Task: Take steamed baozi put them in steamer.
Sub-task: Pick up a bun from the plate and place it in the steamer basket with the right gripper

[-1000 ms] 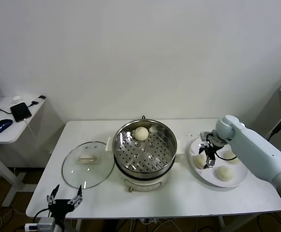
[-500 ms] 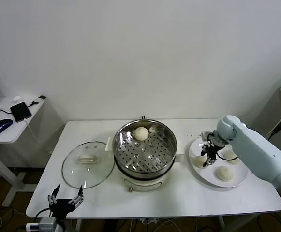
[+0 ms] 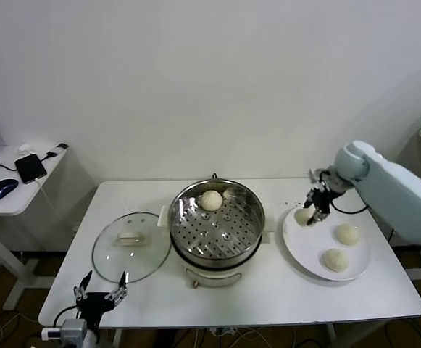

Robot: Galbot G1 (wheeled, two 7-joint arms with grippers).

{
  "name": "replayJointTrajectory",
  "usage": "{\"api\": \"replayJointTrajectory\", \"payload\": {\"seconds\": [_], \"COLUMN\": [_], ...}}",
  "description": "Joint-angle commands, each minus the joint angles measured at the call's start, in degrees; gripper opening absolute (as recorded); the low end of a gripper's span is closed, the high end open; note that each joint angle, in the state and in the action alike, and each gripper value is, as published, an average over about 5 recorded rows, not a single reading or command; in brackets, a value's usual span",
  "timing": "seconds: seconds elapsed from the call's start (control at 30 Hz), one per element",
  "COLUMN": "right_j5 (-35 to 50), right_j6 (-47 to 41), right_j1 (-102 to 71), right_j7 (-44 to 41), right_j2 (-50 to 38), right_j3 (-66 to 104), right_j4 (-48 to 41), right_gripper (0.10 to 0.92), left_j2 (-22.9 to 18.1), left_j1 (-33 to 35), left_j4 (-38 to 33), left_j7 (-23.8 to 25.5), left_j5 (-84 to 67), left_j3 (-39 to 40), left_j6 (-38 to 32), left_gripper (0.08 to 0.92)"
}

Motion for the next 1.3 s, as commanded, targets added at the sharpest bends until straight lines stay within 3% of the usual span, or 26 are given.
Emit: {"api": "replayJointTrajectory", "payload": {"seconds": [0.03,0.2,0.37,0.7,1.3], "right_j5": [17.4,25.7,28.2,25.7,20.0], "right_j6": [-6.2,-10.6,-14.0,-17.2,-22.2], "right_j1": [21.2,29.2,29.6,20.4,8.6], "right_j7": [-0.8,-0.2,1.5,6.8,12.4], "right_j2": [0.0,6.8,16.2,32.4,42.2], "right_j3": [-16.9,-22.3,-23.6,-25.5,-24.5], "right_j4": [8.0,9.0,6.8,-4.1,-12.7], "right_gripper": [0.543,0.543,0.543,0.543,0.543], "left_j2": [0.1,0.2,0.2,0.1,0.2], "left_j1": [-0.8,-0.7,-0.5,-0.6,-2.0], "left_j4": [-0.5,-1.3,-1.9,-2.6,-2.1], "left_j7": [0.0,-0.2,-0.3,-0.2,0.1], "left_j5": [-0.1,-0.4,-0.9,-1.2,-2.6], "left_j3": [0.0,-0.1,-0.4,-0.1,-0.1], "left_j6": [-0.1,-0.4,-0.4,-0.3,0.2], "left_gripper": [0.823,0.823,0.823,0.823,0.823]}}
